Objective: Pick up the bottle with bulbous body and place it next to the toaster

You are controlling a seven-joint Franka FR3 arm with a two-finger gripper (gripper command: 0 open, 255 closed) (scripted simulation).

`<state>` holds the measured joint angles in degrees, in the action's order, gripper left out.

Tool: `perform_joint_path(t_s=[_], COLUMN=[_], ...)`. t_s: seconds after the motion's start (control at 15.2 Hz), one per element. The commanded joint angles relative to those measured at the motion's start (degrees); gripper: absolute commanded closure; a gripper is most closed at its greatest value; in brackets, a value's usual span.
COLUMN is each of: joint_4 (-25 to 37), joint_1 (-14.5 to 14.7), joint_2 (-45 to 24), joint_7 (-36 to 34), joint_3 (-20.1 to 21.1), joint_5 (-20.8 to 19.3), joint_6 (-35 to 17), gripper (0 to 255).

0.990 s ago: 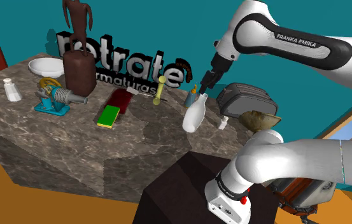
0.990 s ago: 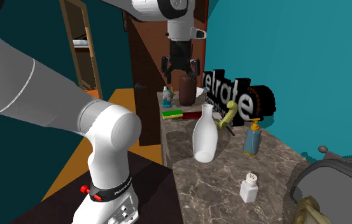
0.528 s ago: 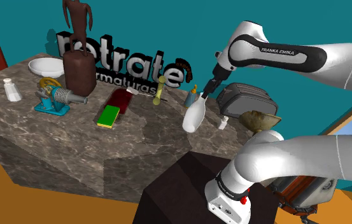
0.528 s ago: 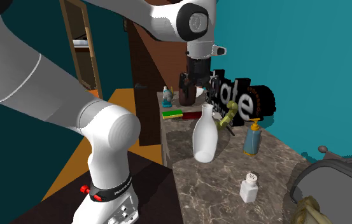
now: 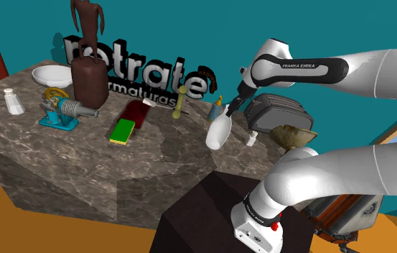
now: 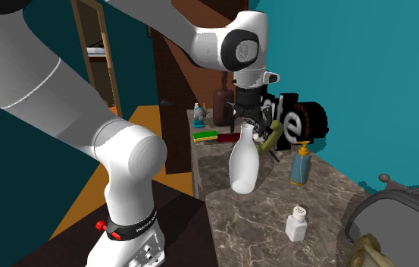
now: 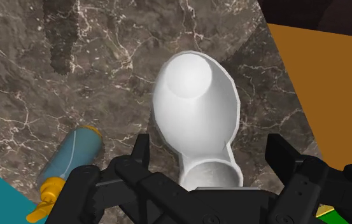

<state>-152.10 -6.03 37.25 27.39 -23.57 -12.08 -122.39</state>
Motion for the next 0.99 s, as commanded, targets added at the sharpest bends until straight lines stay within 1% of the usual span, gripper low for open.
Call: perform_joint_path(t_s=[0.0,0.59,0.66,0.92], joint_4=[-1.02,-1.29,-1.29,-1.29], joint_1=[0.10,0.13,0.13,0.12], joint_2=[-0.82,-1.08,-1.08,-1.08], joint_7=[-0.02,-0.01,-0.01,-0.01], joint_3=[-0.32,-0.43,-0.43,-0.43], joint_5=[-0.11,-0.14,-0.14,-0.14], joint_6=[-1.86,-2.40,-2.40,-2.39], gripper=[0,0,255,255])
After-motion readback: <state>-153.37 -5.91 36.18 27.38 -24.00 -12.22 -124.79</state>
